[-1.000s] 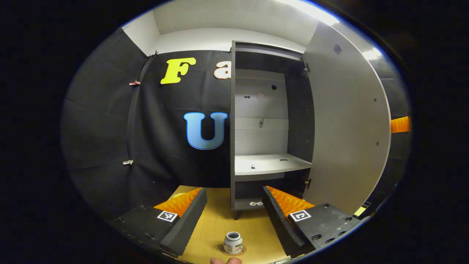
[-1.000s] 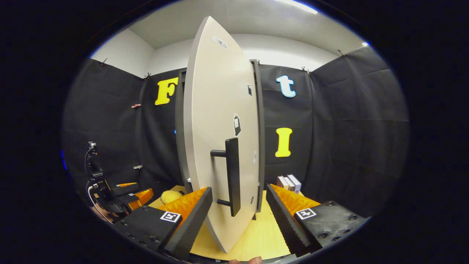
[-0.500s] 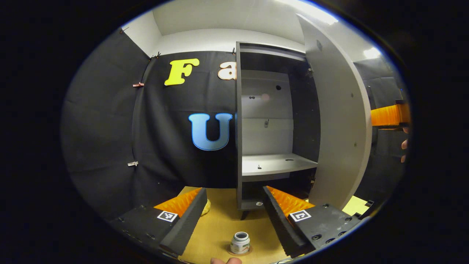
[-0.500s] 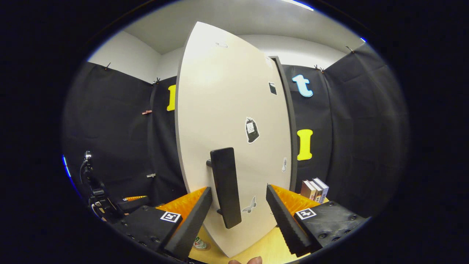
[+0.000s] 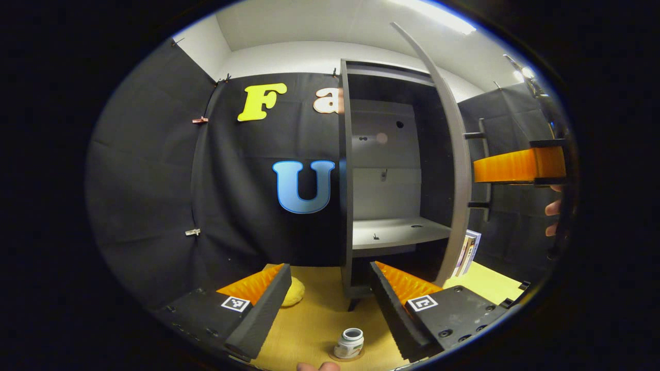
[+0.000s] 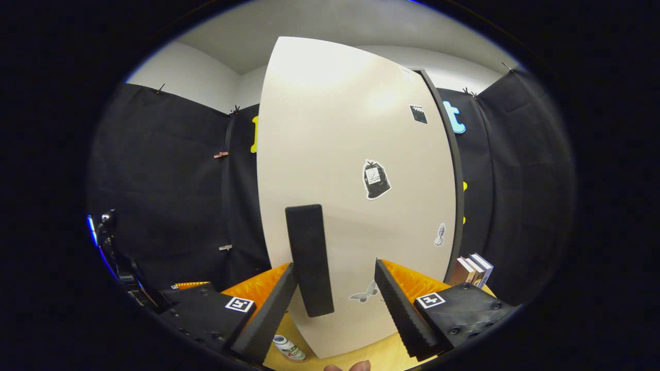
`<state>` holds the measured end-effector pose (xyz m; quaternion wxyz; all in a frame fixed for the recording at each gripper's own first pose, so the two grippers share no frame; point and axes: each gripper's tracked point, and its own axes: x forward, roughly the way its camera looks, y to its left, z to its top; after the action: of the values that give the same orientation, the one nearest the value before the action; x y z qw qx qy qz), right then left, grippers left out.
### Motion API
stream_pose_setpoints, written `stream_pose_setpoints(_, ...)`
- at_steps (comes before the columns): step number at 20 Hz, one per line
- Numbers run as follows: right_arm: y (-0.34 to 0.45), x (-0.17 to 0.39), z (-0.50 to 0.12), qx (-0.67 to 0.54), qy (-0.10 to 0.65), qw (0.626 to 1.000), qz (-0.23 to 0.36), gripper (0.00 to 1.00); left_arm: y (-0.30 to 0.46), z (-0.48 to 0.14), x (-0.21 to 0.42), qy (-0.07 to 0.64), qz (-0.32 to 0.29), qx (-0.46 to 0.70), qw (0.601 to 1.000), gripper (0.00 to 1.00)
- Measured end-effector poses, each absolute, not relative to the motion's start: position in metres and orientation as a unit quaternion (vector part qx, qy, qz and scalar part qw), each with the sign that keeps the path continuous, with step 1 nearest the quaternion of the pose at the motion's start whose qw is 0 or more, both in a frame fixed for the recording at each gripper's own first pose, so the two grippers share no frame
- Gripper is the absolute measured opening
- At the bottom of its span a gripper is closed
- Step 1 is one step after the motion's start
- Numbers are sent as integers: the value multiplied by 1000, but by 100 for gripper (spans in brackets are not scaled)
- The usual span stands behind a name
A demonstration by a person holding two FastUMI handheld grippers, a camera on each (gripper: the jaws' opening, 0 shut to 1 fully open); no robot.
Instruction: Open the cabinet door with the right hand, grasp the bottle in the cabinet with the left hand and place it on the coaster, then close the cabinet door with the right hand.
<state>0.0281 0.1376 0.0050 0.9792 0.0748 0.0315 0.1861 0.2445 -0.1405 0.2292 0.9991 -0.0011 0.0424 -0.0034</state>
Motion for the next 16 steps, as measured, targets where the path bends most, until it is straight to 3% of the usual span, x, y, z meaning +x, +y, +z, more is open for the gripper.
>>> stream_pose_setpoints(7,158,35,14,67,19,977,201,100,-131,230,249,44,5,-7,999,95)
stream_pose_setpoints(16,107,31,10,28,7,989,145,100,-157,235,246,49,-12,-24,998,95)
